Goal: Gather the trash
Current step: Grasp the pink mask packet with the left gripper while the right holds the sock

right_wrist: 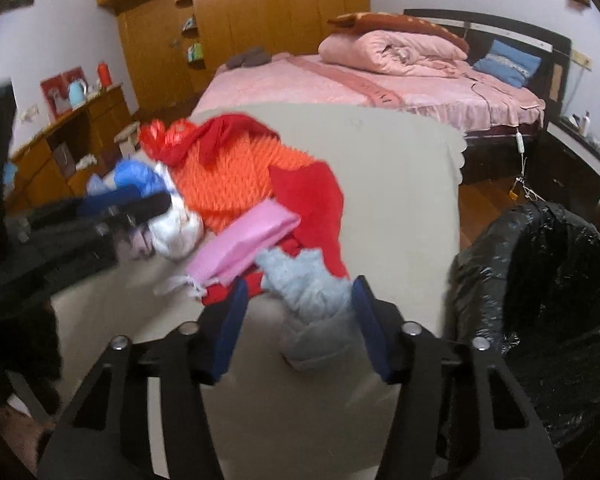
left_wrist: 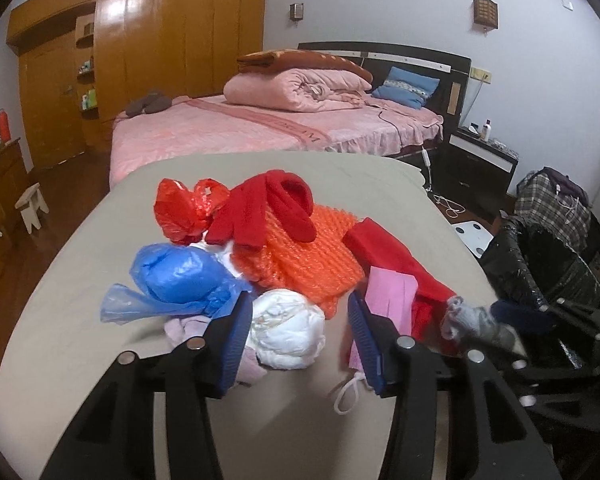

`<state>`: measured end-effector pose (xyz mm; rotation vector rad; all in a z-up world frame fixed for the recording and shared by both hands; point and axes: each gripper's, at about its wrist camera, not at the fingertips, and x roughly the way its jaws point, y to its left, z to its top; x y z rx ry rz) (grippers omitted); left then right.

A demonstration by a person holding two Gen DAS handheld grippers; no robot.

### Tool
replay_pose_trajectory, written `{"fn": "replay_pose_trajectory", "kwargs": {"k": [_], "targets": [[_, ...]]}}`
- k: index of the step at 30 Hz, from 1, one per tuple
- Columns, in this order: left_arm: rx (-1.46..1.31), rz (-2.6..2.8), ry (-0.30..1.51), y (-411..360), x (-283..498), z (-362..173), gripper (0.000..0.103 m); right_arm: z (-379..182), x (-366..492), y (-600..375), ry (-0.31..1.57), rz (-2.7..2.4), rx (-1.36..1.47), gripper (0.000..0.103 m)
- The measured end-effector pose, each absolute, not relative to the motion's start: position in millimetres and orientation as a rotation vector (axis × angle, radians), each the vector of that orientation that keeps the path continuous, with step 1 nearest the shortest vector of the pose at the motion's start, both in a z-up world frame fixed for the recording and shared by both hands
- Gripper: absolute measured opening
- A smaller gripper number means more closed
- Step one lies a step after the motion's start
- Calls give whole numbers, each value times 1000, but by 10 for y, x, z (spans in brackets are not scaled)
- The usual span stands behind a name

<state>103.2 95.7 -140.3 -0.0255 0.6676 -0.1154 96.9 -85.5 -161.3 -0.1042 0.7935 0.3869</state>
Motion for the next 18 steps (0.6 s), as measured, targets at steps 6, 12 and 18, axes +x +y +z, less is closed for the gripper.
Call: {"fn": "replay_pose_trajectory", "kwargs": {"k": [6, 12, 18], "targets": [[-26, -131, 672, 923, 1039, -1411, 49, -1623, 1014, -879, 778, 366, -156, 28], [-24, -155, 669, 850, 1042, -1402, 49, -1419, 1015, -975, 744, 403, -73, 23], [-15, -223, 692, 630, 1120, -1453, 49, -1279, 1089, -1067, 728, 376, -21, 23]]}}
